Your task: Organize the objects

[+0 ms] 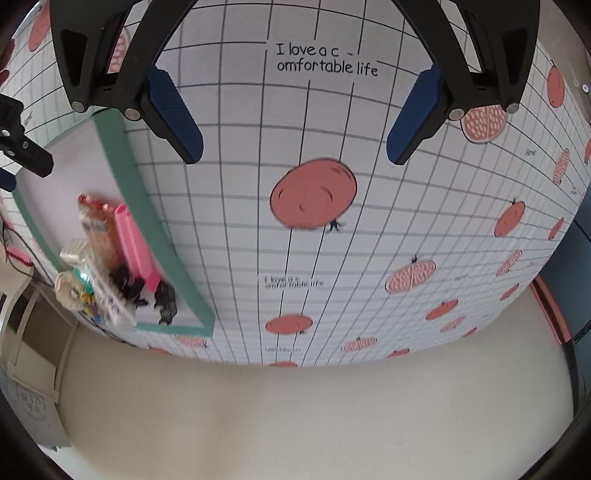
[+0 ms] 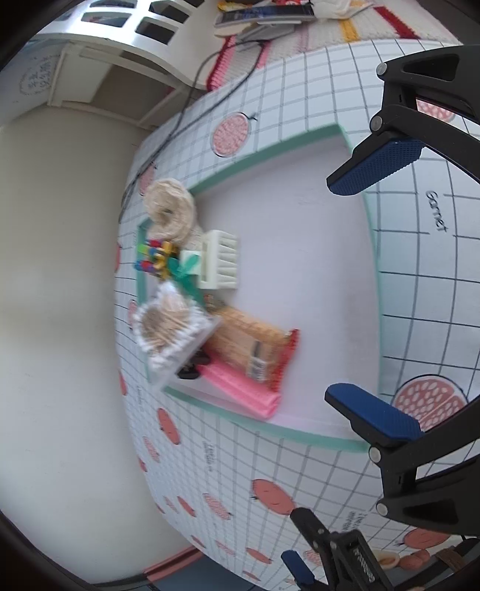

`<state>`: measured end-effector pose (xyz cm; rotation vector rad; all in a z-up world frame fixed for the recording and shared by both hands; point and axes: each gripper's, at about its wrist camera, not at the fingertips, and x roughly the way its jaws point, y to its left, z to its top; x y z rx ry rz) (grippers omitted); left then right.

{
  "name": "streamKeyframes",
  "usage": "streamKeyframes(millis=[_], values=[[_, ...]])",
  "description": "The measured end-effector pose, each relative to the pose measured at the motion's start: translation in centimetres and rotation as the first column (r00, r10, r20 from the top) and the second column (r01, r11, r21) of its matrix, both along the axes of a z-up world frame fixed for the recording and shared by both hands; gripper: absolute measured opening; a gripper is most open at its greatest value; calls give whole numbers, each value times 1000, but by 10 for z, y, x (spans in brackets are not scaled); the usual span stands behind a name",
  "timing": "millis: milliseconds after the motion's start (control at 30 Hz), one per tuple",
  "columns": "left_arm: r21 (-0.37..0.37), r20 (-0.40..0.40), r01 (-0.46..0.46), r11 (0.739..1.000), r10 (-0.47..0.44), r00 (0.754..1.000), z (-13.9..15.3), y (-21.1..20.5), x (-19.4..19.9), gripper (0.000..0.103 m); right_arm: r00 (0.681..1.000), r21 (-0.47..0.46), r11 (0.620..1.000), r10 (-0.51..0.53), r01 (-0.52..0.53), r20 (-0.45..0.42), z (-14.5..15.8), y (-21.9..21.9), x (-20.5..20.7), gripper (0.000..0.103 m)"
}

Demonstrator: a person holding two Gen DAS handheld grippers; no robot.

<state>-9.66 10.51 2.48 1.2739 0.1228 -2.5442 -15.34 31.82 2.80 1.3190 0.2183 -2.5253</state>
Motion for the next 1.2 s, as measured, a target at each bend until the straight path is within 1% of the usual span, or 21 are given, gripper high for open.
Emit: streamKeyframes(millis=[133, 400, 767, 1000, 1200], values=[[18, 6, -22, 1000, 22, 1000, -8, -7, 1, 100, 1000, 17, 1000, -1, 0, 7, -9, 1, 3, 103], [-29, 0, -13, 999, 13, 1000, -15, -5, 4, 100, 1000, 33, 999, -13, 14, -18, -9, 5, 10, 103], [-44, 19, 8, 999, -7, 1000, -29, -4, 7, 100, 999, 51, 999, -9, 11, -38, -6, 5, 16, 103], [-26, 12, 10, 1000, -10, 1000, -29, -5, 9, 100, 999, 57, 998, 4, -1, -47, -6, 4, 20, 103], [23, 6, 5, 1000, -5, 1000, -31, -10, 13, 100, 999, 65, 998, 17, -14, -35, -11, 3, 23, 103]])
